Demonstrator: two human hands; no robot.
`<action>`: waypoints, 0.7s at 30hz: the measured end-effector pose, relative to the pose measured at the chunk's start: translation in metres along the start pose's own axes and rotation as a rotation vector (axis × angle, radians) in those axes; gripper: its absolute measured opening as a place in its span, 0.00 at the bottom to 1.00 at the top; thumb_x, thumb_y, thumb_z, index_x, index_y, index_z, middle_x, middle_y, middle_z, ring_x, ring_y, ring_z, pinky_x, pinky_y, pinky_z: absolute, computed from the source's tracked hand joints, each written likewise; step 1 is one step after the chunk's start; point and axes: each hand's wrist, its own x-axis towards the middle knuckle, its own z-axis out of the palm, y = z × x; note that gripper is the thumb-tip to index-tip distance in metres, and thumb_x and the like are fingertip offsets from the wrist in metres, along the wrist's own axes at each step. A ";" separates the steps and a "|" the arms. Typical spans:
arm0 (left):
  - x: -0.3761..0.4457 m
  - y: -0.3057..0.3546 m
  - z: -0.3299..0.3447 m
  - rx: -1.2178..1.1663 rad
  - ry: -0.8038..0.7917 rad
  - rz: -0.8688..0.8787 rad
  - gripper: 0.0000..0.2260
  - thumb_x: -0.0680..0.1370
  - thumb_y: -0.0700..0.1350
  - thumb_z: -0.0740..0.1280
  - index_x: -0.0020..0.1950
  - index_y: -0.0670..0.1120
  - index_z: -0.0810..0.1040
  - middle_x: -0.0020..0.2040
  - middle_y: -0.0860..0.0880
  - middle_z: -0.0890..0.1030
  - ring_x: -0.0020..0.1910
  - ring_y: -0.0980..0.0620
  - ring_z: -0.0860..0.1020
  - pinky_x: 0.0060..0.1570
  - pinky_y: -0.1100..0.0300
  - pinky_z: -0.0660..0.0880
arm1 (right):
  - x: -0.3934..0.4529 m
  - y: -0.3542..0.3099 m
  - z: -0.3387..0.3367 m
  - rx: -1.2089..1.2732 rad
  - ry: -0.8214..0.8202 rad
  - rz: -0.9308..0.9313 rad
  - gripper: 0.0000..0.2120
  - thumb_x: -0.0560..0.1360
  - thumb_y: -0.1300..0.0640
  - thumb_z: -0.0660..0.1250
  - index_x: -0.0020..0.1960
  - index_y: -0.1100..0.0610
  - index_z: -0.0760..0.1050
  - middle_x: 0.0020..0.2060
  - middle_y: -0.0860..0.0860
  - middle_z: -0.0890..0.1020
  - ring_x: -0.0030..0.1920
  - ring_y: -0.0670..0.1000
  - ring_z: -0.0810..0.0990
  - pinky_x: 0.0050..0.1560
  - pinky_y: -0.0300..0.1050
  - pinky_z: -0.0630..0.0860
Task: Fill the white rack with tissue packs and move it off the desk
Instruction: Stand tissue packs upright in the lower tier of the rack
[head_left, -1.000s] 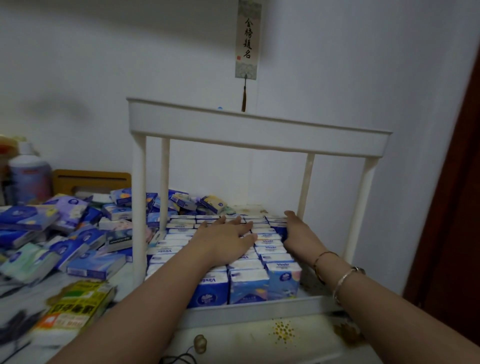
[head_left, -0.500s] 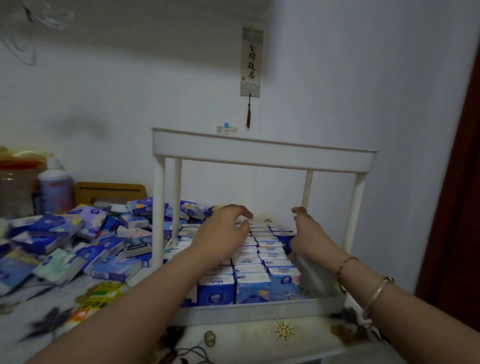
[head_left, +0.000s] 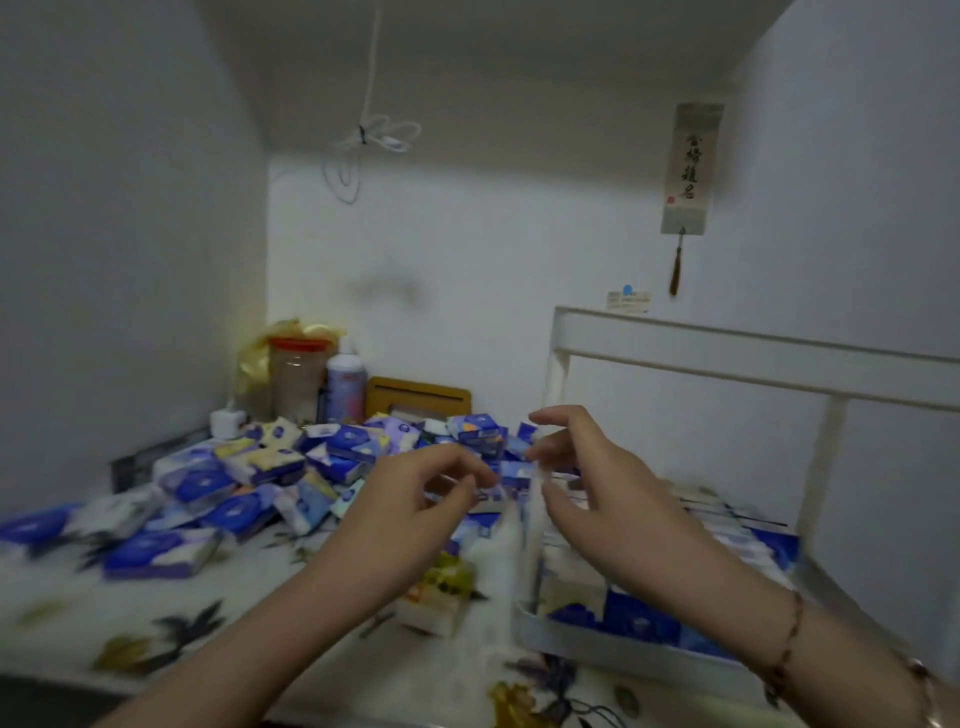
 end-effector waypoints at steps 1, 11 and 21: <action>-0.005 -0.013 -0.015 0.024 0.032 -0.032 0.11 0.78 0.39 0.64 0.43 0.52 0.82 0.41 0.59 0.82 0.43 0.62 0.80 0.39 0.69 0.75 | 0.008 -0.009 0.013 0.025 -0.004 -0.027 0.21 0.77 0.59 0.61 0.66 0.45 0.60 0.54 0.40 0.74 0.55 0.39 0.73 0.51 0.29 0.68; -0.044 -0.146 -0.106 0.450 0.269 -0.320 0.07 0.77 0.44 0.65 0.54 0.53 0.79 0.53 0.56 0.80 0.50 0.57 0.78 0.50 0.58 0.73 | 0.072 -0.043 0.136 0.071 -0.215 -0.060 0.21 0.78 0.59 0.60 0.68 0.49 0.58 0.61 0.46 0.71 0.59 0.47 0.72 0.53 0.41 0.70; -0.053 -0.185 -0.123 0.672 0.247 -0.686 0.39 0.69 0.62 0.67 0.75 0.49 0.57 0.74 0.48 0.61 0.73 0.42 0.55 0.69 0.44 0.61 | 0.120 -0.036 0.234 -0.034 -0.319 0.015 0.25 0.75 0.50 0.68 0.66 0.56 0.62 0.61 0.56 0.71 0.59 0.56 0.72 0.55 0.50 0.73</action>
